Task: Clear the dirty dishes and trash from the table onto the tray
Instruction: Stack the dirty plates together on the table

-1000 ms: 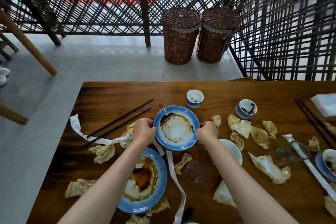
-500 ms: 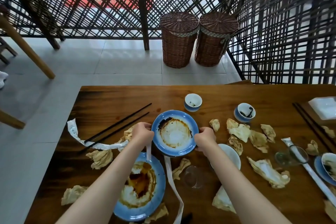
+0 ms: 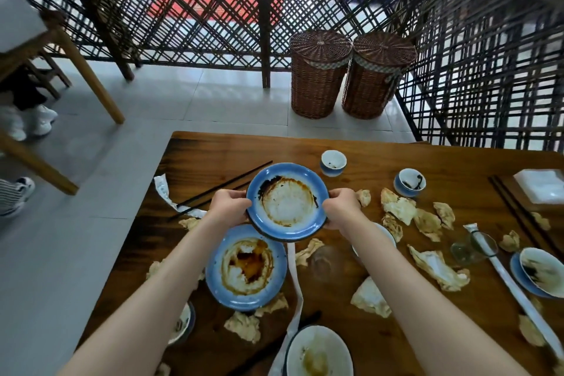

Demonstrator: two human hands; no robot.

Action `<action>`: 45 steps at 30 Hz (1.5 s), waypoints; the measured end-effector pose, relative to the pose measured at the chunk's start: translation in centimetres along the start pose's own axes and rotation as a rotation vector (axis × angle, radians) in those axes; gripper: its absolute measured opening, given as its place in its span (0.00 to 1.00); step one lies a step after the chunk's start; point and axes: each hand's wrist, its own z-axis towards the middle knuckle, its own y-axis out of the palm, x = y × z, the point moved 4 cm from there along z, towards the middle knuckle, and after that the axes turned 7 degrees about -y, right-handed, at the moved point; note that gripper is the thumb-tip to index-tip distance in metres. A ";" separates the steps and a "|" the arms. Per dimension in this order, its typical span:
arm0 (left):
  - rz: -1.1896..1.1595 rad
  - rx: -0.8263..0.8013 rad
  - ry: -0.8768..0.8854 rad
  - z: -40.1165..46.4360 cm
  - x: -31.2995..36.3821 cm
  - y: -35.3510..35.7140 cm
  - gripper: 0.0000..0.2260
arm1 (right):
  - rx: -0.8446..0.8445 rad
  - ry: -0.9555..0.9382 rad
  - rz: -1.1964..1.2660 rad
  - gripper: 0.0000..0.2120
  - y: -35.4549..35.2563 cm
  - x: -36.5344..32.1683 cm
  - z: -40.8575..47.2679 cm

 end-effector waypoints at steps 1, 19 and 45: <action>-0.047 -0.025 -0.002 -0.8 -0.3 -0.5 0.10 | -0.006 -0.008 -0.004 0.10 0.1 -0.1 -0.7; 0.178 0.024 -0.175 -5.0 -11.1 -7.1 0.19 | -0.058 0.088 -0.059 0.16 8.3 7.2 -9.9; 0.460 0.009 -0.105 0.2 -11.4 -6.3 0.22 | 0.062 0.079 -0.345 0.18 10.2 6.8 -8.7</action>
